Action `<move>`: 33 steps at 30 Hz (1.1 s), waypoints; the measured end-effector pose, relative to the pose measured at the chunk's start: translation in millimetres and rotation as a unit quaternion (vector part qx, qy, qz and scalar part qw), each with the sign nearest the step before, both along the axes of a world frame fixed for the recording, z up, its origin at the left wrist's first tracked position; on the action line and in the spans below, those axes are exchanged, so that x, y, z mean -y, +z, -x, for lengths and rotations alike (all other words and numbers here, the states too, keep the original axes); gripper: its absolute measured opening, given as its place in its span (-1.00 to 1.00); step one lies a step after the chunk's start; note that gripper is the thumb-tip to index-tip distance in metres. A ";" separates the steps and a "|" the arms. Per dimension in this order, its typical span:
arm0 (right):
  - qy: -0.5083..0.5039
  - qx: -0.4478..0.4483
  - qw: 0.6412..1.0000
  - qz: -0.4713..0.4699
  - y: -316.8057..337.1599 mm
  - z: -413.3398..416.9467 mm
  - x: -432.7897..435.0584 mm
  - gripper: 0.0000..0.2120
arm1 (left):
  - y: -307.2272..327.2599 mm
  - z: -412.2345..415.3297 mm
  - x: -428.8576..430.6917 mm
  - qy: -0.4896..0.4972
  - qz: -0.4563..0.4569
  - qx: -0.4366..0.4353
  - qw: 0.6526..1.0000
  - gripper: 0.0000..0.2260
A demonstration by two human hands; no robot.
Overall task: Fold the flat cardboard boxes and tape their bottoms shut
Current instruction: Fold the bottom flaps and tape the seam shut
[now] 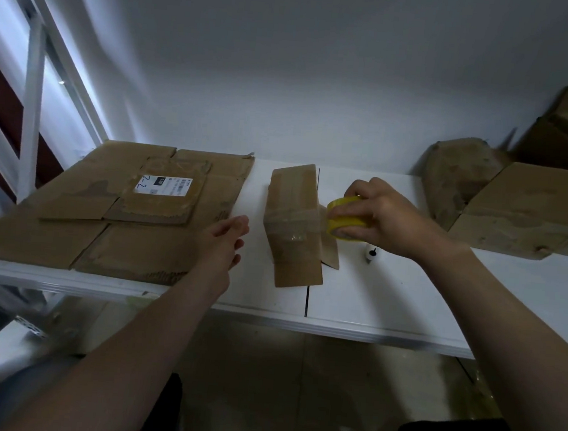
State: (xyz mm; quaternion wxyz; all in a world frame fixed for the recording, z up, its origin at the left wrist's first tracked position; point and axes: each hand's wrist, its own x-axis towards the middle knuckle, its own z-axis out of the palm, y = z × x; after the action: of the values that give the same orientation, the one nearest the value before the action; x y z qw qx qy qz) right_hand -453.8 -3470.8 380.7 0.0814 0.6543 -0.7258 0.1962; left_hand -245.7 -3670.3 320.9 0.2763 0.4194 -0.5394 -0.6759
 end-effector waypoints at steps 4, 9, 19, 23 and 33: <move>-0.025 0.023 0.999 -0.018 -25.6 12.8 8.9 -0.69 | -12.3 17.6 2.5 0.013 -0.007 0.005 1.000 -0.90; -0.051 0.042 0.997 -0.029 -44.2 26.3 15.5 -0.68 | -23.1 43.4 3.6 0.006 0.024 0.007 1.000 -0.84; -0.059 0.089 0.994 -0.021 -52.4 39.7 24.1 -0.67 | -31.3 79.6 2.5 0.024 0.186 0.062 0.980 -0.85; -0.061 0.097 0.993 -0.016 -51.3 36.2 26.0 -0.70 | -29.2 82.1 7.1 -0.019 0.251 0.123 0.960 -0.87; -0.023 0.133 0.991 -0.006 -36.6 16.9 16.5 -0.57 | -14.2 51.9 19.8 -0.055 0.291 0.100 0.950 -0.96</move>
State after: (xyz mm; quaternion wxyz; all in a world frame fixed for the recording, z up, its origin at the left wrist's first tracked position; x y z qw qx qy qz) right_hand -470.7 -3487.3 344.1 -0.0160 0.6058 -0.7463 0.2751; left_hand -297.6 -3690.1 306.6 0.2937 0.3560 -0.7594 -0.4586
